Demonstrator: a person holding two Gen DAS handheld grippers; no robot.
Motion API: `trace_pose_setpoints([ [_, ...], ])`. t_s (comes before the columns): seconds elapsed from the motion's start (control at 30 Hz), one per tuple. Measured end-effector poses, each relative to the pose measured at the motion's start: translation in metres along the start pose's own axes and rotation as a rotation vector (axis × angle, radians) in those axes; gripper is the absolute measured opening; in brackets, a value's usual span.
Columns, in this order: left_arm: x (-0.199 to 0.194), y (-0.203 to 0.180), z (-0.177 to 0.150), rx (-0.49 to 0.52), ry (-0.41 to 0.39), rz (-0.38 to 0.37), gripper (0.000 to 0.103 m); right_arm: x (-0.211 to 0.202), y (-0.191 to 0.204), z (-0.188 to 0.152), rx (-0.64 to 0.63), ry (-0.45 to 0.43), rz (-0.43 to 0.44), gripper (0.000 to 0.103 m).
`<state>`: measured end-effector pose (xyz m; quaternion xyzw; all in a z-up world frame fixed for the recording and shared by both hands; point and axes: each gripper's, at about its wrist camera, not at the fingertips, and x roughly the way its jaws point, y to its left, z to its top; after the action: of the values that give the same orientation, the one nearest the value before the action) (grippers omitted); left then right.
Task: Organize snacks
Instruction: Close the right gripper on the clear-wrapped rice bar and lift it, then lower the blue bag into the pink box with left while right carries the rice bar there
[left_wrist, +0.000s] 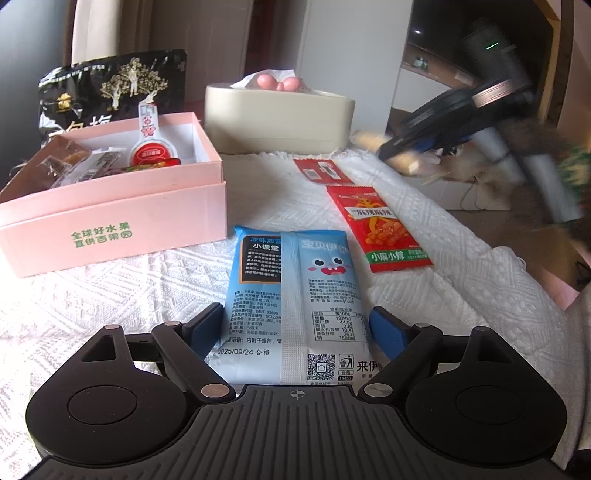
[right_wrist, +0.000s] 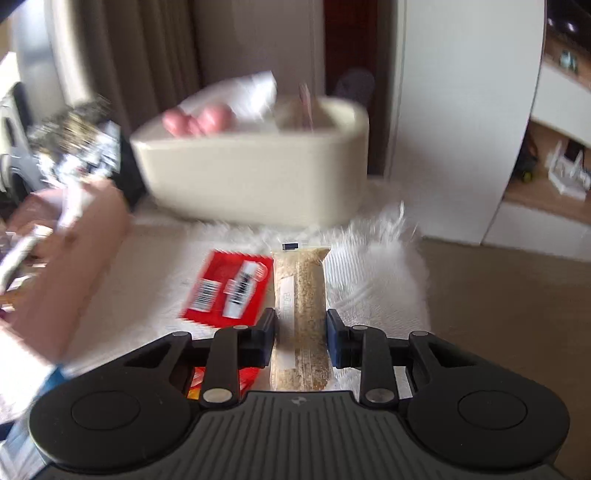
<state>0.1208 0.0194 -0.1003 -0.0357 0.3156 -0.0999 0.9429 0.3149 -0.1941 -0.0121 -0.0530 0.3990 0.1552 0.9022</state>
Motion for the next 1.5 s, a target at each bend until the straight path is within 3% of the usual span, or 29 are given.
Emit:
trace_pose_setpoints([
  [0.2, -0.009, 0.003, -0.001, -0.037, -0.006, 0.002, 0.087, -0.086, 0.02, -0.023, 0.006, 0.014, 0.12, 0.028],
  [0.33, -0.031, -0.002, -0.007, -0.059, 0.031, -0.017, 0.087, -0.106, 0.049, -0.056, -0.024, 0.071, 0.183, 0.028],
  [0.5, -0.071, -0.008, -0.014, -0.028, 0.023, 0.044, 0.087, -0.109, 0.089, -0.09, -0.089, 0.132, 0.258, 0.028],
  [0.67, -0.102, -0.001, -0.003, -0.025, -0.043, 0.11, 0.087, -0.12, 0.116, -0.093, -0.136, 0.118, 0.31, 0.028],
  [0.87, -0.115, 0.021, 0.042, -0.005, -0.177, 0.146, 0.087, -0.144, 0.136, -0.081, -0.205, 0.03, 0.313, 0.028],
  [1.07, -0.075, 0.083, 0.105, -0.128, -0.307, 0.113, 0.09, -0.136, 0.145, -0.058, -0.228, -0.019, 0.307, 0.028],
  [1.1, -0.057, 0.097, 0.113, -0.136, -0.302, 0.104, 0.09, -0.131, 0.146, -0.051, -0.225, -0.025, 0.307, 0.028],
  [1.2, 0.008, 0.135, 0.125, -0.179, -0.104, 0.22, 0.088, -0.114, 0.15, -0.035, -0.211, -0.034, 0.308, 0.028],
  [1.23, 0.02, 0.143, 0.125, -0.183, -0.081, 0.236, 0.088, -0.107, 0.152, -0.03, -0.208, -0.032, 0.305, 0.028],
  [1.37, 0.031, 0.155, 0.121, -0.158, -0.083, 0.221, 0.085, -0.082, 0.157, -0.008, -0.202, -0.055, 0.295, 0.028],
  [1.5, 0.014, 0.155, 0.113, -0.141, -0.139, 0.195, 0.085, -0.053, 0.164, 0.025, -0.162, -0.077, 0.333, 0.028],
])
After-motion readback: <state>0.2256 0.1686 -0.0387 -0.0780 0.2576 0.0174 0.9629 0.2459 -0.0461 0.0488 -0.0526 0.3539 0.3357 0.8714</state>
